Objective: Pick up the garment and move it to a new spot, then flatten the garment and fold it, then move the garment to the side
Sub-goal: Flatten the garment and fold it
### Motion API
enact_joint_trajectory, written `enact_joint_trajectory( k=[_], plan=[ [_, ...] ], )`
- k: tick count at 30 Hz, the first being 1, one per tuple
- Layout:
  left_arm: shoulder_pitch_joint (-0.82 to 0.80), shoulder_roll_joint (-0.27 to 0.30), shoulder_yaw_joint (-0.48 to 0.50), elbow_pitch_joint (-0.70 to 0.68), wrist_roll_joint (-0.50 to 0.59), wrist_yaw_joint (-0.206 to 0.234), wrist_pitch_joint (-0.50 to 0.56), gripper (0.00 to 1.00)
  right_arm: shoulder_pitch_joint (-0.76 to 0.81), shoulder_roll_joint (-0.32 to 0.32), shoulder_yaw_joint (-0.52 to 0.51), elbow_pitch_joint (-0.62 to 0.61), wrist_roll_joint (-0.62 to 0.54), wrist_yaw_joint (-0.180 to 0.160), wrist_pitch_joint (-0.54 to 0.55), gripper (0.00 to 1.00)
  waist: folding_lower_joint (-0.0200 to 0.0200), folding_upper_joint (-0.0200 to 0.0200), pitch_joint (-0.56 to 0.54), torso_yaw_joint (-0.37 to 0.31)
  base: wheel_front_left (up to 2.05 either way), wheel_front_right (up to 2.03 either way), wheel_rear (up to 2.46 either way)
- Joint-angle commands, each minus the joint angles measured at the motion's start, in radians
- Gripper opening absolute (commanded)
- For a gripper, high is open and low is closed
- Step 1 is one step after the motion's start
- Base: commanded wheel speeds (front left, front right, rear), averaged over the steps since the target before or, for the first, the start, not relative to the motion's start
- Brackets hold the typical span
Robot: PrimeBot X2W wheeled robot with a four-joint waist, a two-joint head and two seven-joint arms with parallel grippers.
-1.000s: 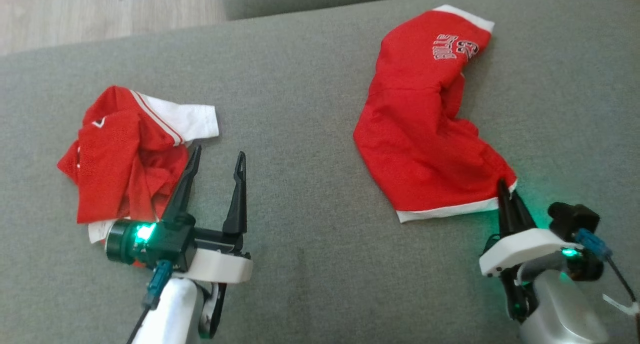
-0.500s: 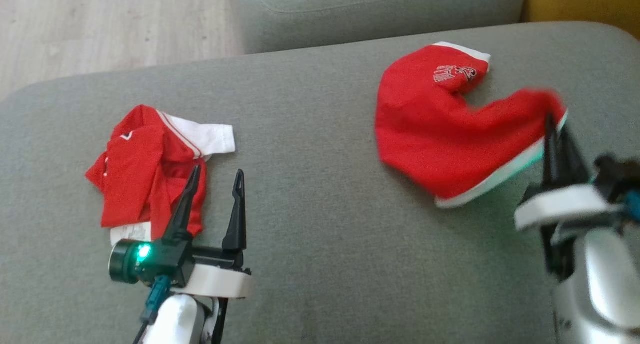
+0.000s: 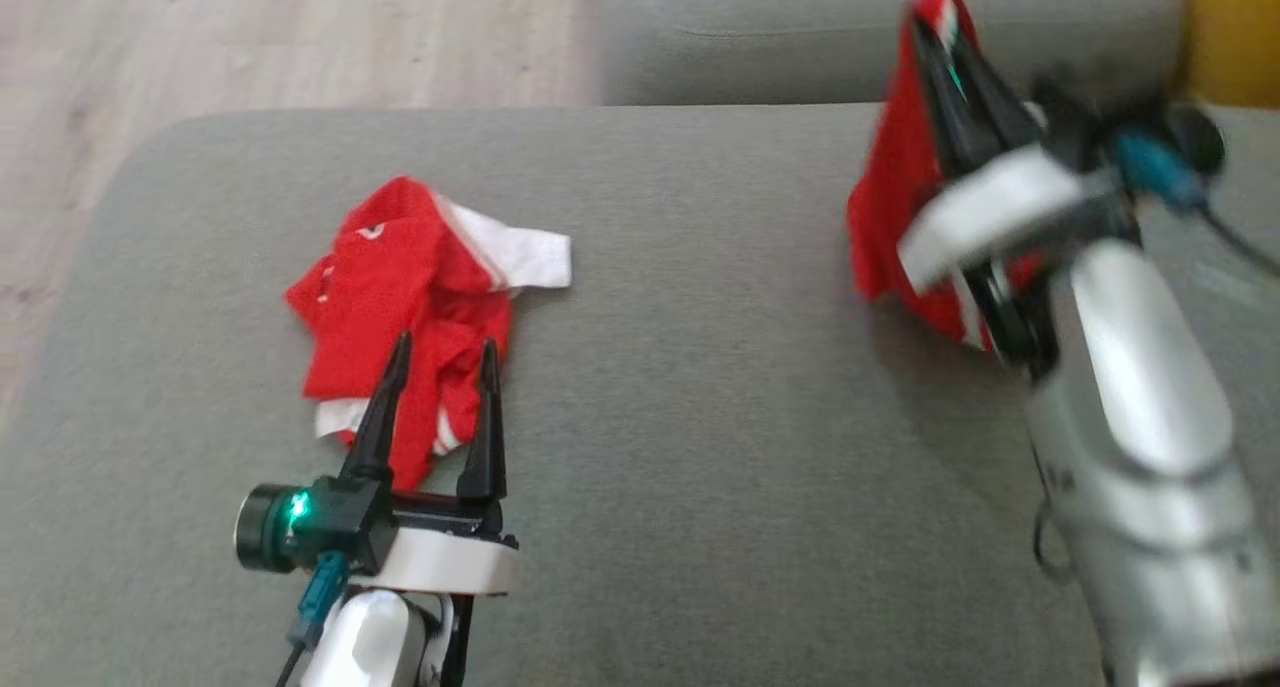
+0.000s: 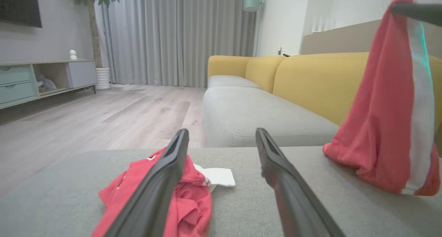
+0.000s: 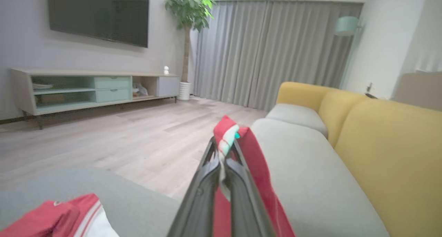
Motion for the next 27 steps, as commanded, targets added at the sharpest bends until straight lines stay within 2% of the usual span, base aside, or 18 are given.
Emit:
enact_joint_trajectory(
  k=[1, 3, 5, 8, 11, 17, 22, 27],
  plan=[
    [-0.036, 0.000, 0.022, -0.031, -0.010, 0.011, -0.004, 1.00, -0.131, 0.016, 0.053, 0.011, 0.021, -0.001, -0.004, 0.00, 0.0000, 0.0000, -0.009, 0.040, 0.00, 0.00, 0.00],
    [-0.030, 0.000, 0.016, -0.028, -0.014, 0.015, -0.004, 1.00, -0.216, 0.023, 0.074, 0.074, 0.040, -0.001, -0.025, 0.00, 0.0000, 0.0000, -0.014, 0.053, 0.00, 0.00, 0.00],
    [-0.026, 0.000, 0.014, -0.026, -0.013, 0.017, -0.004, 1.00, -0.291, 0.028, 0.048, 0.133, 0.057, -0.001, -0.060, 0.00, 0.0000, 0.0000, -0.020, 0.062, 0.00, 0.00, 0.00],
    [-0.024, 0.000, 0.015, -0.029, -0.005, 0.021, -0.004, 1.00, -0.358, 0.029, -0.039, 0.198, 0.070, -0.001, -0.116, 0.00, 0.0000, 0.0000, -0.026, 0.067, 0.00, 0.00, 0.00],
    [-0.018, 0.000, 0.024, -0.039, 0.007, 0.021, -0.004, 1.00, -0.343, 0.011, -0.117, 0.224, 0.083, -0.001, -0.139, 0.00, 0.0000, 0.0000, -0.026, 0.047, 0.00, 0.00, 0.00],
    [-0.008, 0.000, 0.039, -0.041, 0.027, 0.011, -0.004, 1.00, -0.165, -0.007, -0.227, 0.201, 0.119, -0.001, -0.123, 0.00, 0.0000, 0.0000, -0.018, -0.017, 0.00, 0.00, 0.00],
    [-0.021, 0.000, 0.052, -0.046, 0.045, -0.001, -0.004, 1.00, 0.112, 0.013, -0.280, 0.162, 0.141, -0.001, -0.100, 0.00, 0.0000, 0.0000, 0.009, -0.084, 0.00, 0.00, 0.00],
    [-0.041, 0.000, 0.054, -0.043, 0.064, -0.016, -0.004, 1.00, 0.291, 0.034, -0.356, 0.156, 0.132, -0.001, -0.134, 0.00, 0.0000, 0.0000, 0.043, -0.140, 0.00, 0.00, 0.00]
  ],
)
